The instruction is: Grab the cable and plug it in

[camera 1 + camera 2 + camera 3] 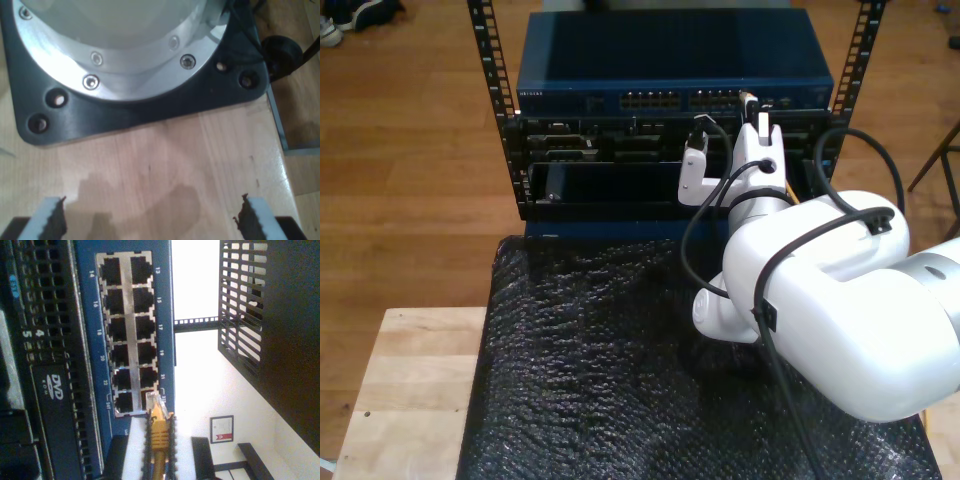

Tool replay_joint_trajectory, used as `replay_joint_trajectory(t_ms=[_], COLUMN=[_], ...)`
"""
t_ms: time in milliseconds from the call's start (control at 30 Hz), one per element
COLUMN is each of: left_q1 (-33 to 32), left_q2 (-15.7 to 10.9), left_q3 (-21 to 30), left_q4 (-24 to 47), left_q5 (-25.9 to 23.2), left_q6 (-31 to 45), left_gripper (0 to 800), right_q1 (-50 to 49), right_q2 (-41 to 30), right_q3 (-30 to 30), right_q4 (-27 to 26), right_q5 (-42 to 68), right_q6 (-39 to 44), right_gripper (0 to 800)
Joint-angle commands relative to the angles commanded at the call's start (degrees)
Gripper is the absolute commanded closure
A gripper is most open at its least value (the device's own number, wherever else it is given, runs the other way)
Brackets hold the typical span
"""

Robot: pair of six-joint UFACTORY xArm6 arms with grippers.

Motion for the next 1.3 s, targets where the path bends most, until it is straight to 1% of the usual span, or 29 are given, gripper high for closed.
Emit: replay_joint_trajectory(t_ms=[1300], left_q1=[0.0], left_q2=[0.0], left_q3=[0.0], left_q4=[0.0], left_q5=[0.0], left_q6=[0.0], left_gripper=[0], right_q1=[-0.2], right_q2=[0.5], right_q3=[-0.8], right_q4=[0.0], right_q5=[0.2], right_q6=[0.1], right_gripper=[800])
